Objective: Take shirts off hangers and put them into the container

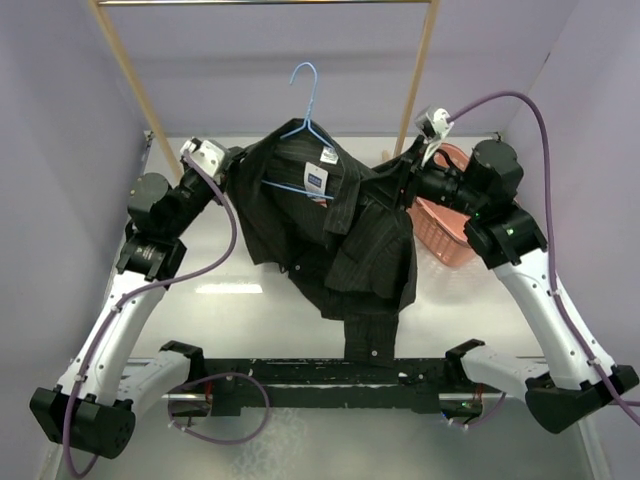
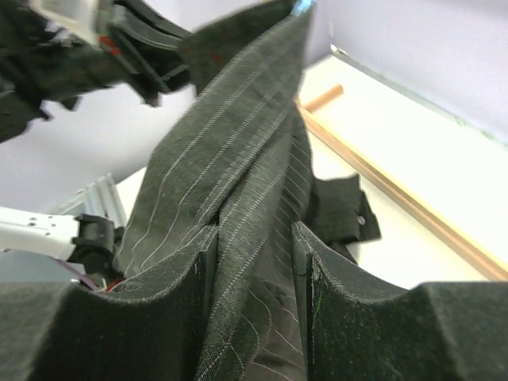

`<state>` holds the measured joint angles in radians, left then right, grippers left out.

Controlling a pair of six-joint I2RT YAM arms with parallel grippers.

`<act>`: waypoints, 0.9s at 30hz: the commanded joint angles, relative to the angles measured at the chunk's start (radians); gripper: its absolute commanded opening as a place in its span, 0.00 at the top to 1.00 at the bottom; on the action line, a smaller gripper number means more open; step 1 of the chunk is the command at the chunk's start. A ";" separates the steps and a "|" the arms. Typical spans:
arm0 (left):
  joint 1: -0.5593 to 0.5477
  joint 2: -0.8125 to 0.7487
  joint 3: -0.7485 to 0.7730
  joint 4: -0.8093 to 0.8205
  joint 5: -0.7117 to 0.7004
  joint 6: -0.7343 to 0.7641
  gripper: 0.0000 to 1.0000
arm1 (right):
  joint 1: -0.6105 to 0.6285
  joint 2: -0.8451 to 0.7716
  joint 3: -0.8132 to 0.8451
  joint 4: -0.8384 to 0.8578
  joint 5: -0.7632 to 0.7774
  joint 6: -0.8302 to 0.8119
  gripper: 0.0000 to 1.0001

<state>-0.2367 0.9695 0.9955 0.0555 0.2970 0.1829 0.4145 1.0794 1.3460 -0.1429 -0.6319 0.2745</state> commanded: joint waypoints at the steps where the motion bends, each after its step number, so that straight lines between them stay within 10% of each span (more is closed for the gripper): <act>1: 0.001 -0.062 0.027 -0.008 -0.096 0.096 1.00 | -0.002 0.026 0.062 -0.133 0.150 -0.081 0.73; 5: 0.000 -0.069 0.013 0.003 -0.014 0.080 1.00 | -0.003 0.003 0.004 -0.042 0.107 -0.048 1.00; 11: 0.001 -0.094 -0.015 0.042 0.057 0.053 1.00 | -0.003 -0.042 -0.059 0.063 0.001 -0.029 1.00; 13: 0.001 -0.104 -0.033 0.067 0.084 0.033 0.51 | -0.002 -0.074 -0.083 0.107 -0.036 -0.024 1.00; 17: 0.002 -0.151 -0.046 0.113 0.117 -0.013 0.19 | -0.002 -0.108 -0.049 0.035 -0.053 -0.081 1.00; 27: 0.006 -0.107 0.022 0.169 0.402 -0.129 0.22 | 0.006 -0.179 -0.062 0.101 -0.278 -0.118 1.00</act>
<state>-0.2359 0.8021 0.9611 0.1642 0.5201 0.1310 0.4179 0.9348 1.2564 -0.1539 -0.7891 0.1825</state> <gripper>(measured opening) 0.795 0.414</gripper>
